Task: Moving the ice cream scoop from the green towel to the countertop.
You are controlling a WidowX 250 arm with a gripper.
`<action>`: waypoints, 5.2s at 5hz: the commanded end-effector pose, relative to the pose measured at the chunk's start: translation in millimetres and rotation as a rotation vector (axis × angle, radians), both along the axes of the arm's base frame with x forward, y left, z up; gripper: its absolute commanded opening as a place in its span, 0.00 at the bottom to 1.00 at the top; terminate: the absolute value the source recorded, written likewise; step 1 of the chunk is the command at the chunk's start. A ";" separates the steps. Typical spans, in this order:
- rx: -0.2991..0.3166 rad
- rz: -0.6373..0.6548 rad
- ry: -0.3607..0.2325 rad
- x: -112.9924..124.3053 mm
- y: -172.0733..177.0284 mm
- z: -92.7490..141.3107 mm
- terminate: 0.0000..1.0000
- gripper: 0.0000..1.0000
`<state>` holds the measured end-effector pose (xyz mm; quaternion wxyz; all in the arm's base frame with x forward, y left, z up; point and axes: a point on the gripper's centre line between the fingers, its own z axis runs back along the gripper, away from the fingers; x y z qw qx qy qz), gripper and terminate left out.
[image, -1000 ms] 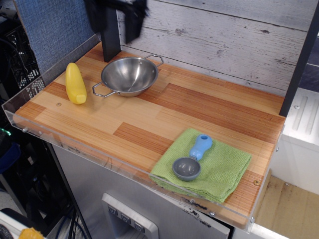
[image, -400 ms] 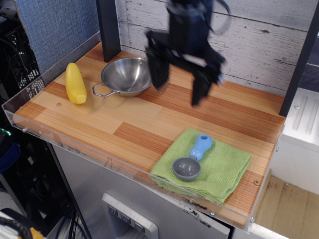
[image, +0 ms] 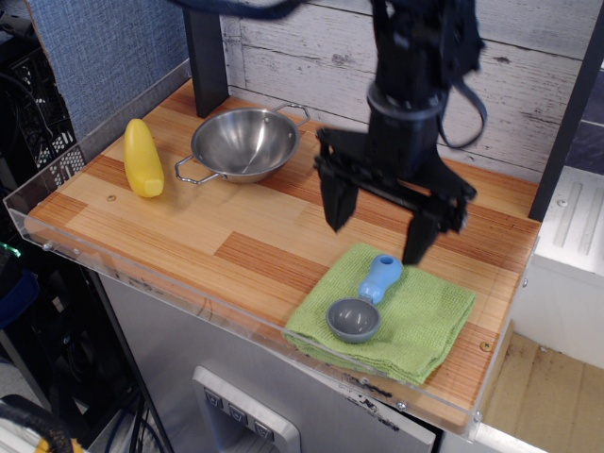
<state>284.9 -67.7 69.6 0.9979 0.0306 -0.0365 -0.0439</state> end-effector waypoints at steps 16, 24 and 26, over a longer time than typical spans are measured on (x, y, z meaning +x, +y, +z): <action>0.047 0.018 -0.036 -0.4 163.3 -22.9 0.00 0.00; -0.010 0.086 -0.137 3.3 139.4 67.6 0.00 1.00; -0.029 0.094 -0.050 8.7 139.0 73.0 0.00 1.00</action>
